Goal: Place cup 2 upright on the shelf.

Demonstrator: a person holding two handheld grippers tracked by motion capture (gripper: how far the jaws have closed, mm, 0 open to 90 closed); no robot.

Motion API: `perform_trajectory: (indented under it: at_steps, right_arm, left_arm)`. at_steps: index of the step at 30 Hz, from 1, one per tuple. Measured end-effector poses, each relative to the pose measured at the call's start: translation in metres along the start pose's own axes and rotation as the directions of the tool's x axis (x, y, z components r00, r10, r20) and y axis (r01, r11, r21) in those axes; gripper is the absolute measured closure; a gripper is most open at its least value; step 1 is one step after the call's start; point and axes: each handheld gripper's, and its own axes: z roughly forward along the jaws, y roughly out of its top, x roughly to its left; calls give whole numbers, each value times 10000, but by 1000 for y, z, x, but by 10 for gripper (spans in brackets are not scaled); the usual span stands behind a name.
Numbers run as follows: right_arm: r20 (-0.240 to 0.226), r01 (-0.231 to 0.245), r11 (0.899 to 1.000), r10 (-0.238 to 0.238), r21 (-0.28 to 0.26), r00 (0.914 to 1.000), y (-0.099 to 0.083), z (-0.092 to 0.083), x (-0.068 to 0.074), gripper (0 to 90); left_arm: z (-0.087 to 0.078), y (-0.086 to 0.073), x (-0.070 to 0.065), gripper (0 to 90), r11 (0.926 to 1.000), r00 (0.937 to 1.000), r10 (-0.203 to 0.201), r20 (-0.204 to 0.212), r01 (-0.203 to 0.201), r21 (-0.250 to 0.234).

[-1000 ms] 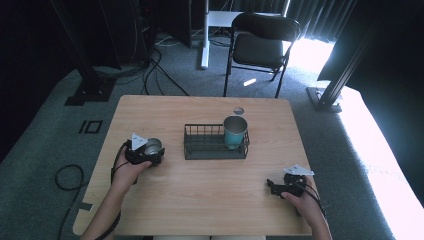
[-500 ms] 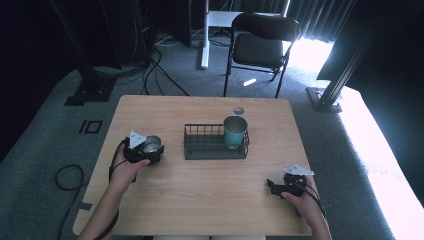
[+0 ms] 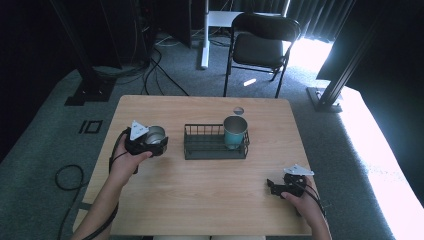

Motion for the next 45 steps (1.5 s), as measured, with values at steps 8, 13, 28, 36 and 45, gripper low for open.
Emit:
perform_trajectory:
  at_steps: [8,13,28,36,45]
  right_arm:
    - [0,-2,10000,2,3,10000,0,0,0,108]
    - [-2,-12,10000,12,0,10000,0,0,0,108]
    - [3,4,10000,-4,-10,10000,0,0,0,109]
    - [-1,-2,10000,2,-12,10000,0,0,0,108]
    - [0,-2,10000,2,-10,10000,0,0,0,109]
  left_arm:
    - [-3,24,-9,138,9986,9994,269,239,-258,-457]
    - [-4,45,-16,137,9951,9979,506,417,-468,-870]
    - [5,85,-51,138,9860,9856,1142,1244,-971,-1358]
    - [23,93,-69,138,9846,9789,1334,1546,-1131,-1330]
    - [48,92,-82,138,9885,9760,1207,1814,-1014,-1123]
